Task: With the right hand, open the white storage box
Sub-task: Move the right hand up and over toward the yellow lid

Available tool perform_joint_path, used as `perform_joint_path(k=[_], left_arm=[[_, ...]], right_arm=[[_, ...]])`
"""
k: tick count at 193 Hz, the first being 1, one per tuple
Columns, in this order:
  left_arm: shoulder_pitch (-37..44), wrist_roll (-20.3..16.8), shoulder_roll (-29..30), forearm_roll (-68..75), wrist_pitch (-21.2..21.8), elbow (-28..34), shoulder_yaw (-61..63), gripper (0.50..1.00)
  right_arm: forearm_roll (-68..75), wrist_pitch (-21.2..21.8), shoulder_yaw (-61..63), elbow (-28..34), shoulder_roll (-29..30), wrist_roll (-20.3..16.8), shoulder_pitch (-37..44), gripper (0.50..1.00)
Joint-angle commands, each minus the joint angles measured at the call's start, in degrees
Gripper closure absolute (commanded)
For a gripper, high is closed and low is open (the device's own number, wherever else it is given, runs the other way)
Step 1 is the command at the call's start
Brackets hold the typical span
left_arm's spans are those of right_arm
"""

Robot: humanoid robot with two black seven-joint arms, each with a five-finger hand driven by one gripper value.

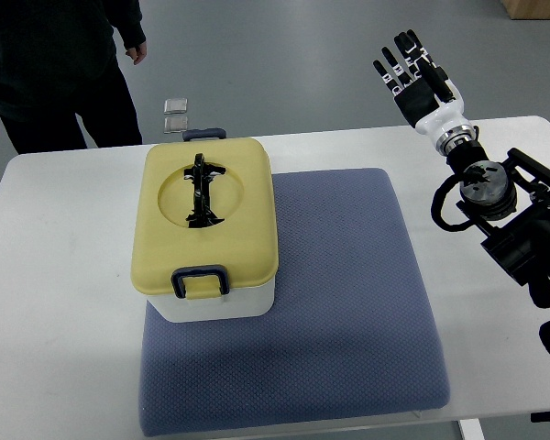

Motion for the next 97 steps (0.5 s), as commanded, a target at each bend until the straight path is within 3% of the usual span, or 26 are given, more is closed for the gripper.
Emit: perform_joint_path(k=[1, 59, 97], left_arm=[[0.0, 0.0, 0.0, 0.0, 0.0, 0.0, 0.0, 0.5], [0.0, 0.0, 0.0, 0.0, 0.4, 0.0, -0.4, 0.5], [0.0, 0.0, 0.0, 0.0, -0.1, -0.2, -0.4, 0.5]], right_arm=[[-0.1, 0.0, 0.0, 0.0, 0.0, 0.0, 0.0, 0.566], [-2.8, 0.0, -0.3, 0.0, -0.4, -0.4, 0.8, 0.566], [-10.3, 0.8, -11.2, 0.3, -4.0, -0.5, 9.1, 0.566]])
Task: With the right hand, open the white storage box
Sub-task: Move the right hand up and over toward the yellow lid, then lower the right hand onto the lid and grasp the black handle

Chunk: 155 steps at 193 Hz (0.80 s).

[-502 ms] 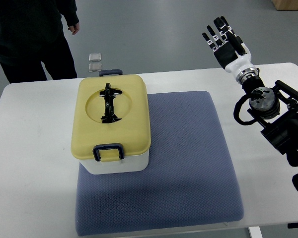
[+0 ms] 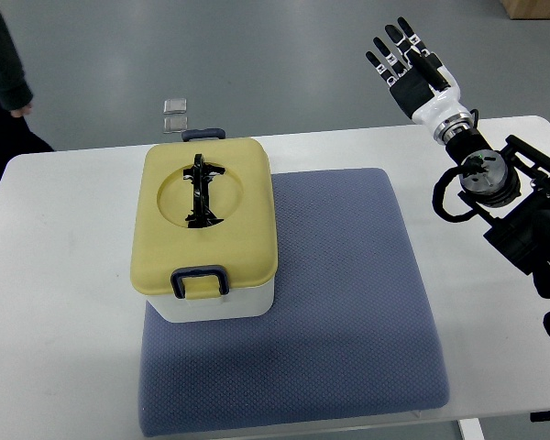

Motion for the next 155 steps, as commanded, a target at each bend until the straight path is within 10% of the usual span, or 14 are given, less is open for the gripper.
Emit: perform_joint_path(k=[1, 49, 88, 128, 155], left_arm=[[0.0, 0.0, 0.0, 0.0, -0.1, -0.1, 0.0, 0.5], [0.0, 0.0, 0.0, 0.0, -0.1, -0.3, 0.0, 0.5], [0.0, 0.0, 0.0, 0.0, -0.1, -0.6, 0.1, 0.5], [0.0, 0.0, 0.0, 0.1, -0.1, -0.2, 0.0, 0.5], [0.0, 0.0, 0.0, 0.1, -0.1, -0.4, 0.0, 0.5]], right_arm=[[-4.5, 0.4, -6.3, 0.4, -2.5, 0.0, 4.8, 0.568], [-21.4, 0.1, -33.6, 3.9, -7.0, 1.4, 24.8, 0.568], [-44.4, -1.4, -52.9, 14.3, -9.2, 10.4, 39.2, 0.57], [-69.7, -19.7, -72.0, 18.2, -6.0, 19.7, 47.4, 0.572], [-73.4, -30.4, -75.7, 18.2, -3.3, 19.7, 47.4, 0.572]])
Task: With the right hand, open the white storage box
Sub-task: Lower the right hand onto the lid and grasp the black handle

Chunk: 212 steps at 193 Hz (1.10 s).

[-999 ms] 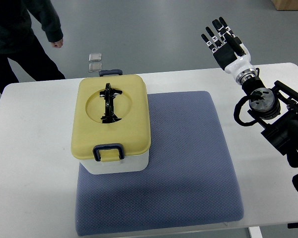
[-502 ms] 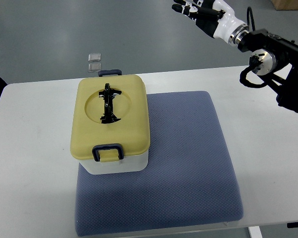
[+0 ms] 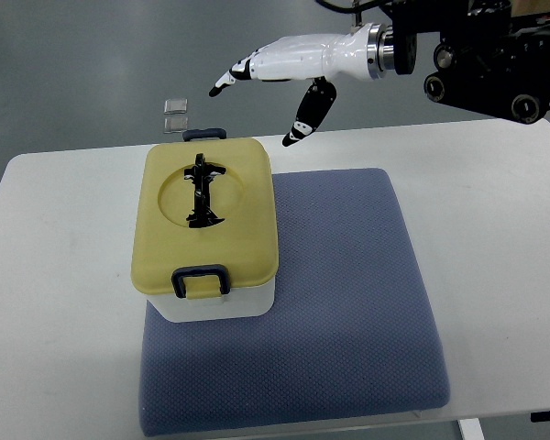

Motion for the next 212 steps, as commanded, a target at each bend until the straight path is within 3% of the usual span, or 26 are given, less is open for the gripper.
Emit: perform_joint_path(k=[1, 37, 141, 187, 204, 212], left_arm=[[0.0, 0.0, 0.0, 0.0, 0.0, -0.1, 0.0, 0.5], [0.0, 0.0, 0.0, 0.0, 0.0, -0.3, 0.0, 0.5], [0.0, 0.0, 0.0, 0.0, 0.0, -0.2, 0.1, 0.5], [0.0, 0.0, 0.0, 0.1, 0.0, -0.2, 0.1, 0.5], [0.0, 0.0, 0.0, 0.0, -0.1, -0.3, 0.1, 0.5], [0.0, 0.0, 0.0, 0.0, 0.0, -0.2, 0.1, 0.5]], right_arm=[[-2.8, -7.9, -2.6, 0.0, 2.0, 0.4, 0.3, 0.572], [-2.7, -11.1, -2.3, 0.0, 4.7, 0.4, 0.2, 0.574], [-2.2, -11.6, -2.4, -0.4, 9.2, 0.4, -0.8, 0.581], [-2.4, -14.2, -2.9, -1.2, 11.1, 0.4, -3.2, 0.64], [-2.3, -14.3, -2.9, -1.4, 11.1, 0.4, -3.2, 0.677], [-2.4, -14.3, -2.9, -1.4, 11.2, 0.4, -3.2, 0.722]])
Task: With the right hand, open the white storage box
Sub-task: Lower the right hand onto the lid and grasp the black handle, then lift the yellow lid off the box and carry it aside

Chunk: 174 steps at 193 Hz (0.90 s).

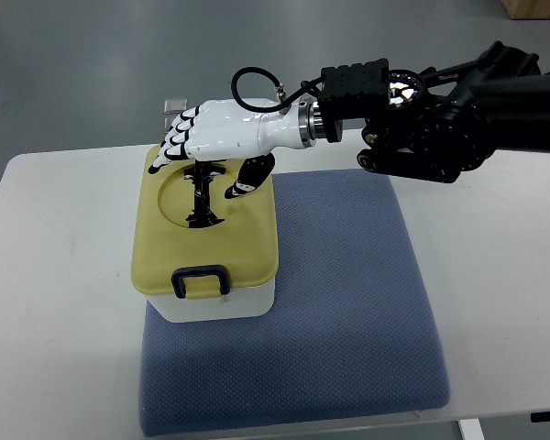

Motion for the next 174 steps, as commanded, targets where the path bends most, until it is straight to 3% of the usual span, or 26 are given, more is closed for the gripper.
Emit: perform_joint_path(k=[1, 10, 29, 54, 136, 174], left_arm=[[0.0, 0.0, 0.0, 0.0, -0.1, 0.1, 0.0, 0.5], [0.0, 0.0, 0.0, 0.0, 0.0, 0.1, 0.0, 0.5], [0.0, 0.0, 0.0, -0.1, 0.0, 0.1, 0.0, 0.5], [0.0, 0.0, 0.0, 0.0, 0.0, 0.1, 0.0, 0.5], [0.0, 0.0, 0.0, 0.0, -0.1, 0.3, -0.1, 0.5], [0.0, 0.0, 0.0, 0.0, 0.0, 0.6, -0.3, 0.5]], right_arm=[[0.0, -0.2, 0.0, -0.2, 0.1, 0.0, -0.1, 0.732], [0.1, -0.5, 0.0, -0.2, 0.2, 0.0, -0.1, 0.769], [0.0, -0.5, 0.0, -0.2, 0.4, 0.0, -0.1, 0.895], [0.2, -0.6, 0.0, -0.2, 0.5, 0.0, -0.2, 0.997], [2.2, -0.3, 1.0, 0.6, -0.3, 0.0, 3.4, 1.0], [2.2, 0.2, 1.0, 4.7, -4.8, 0.0, 7.5, 1.0]])
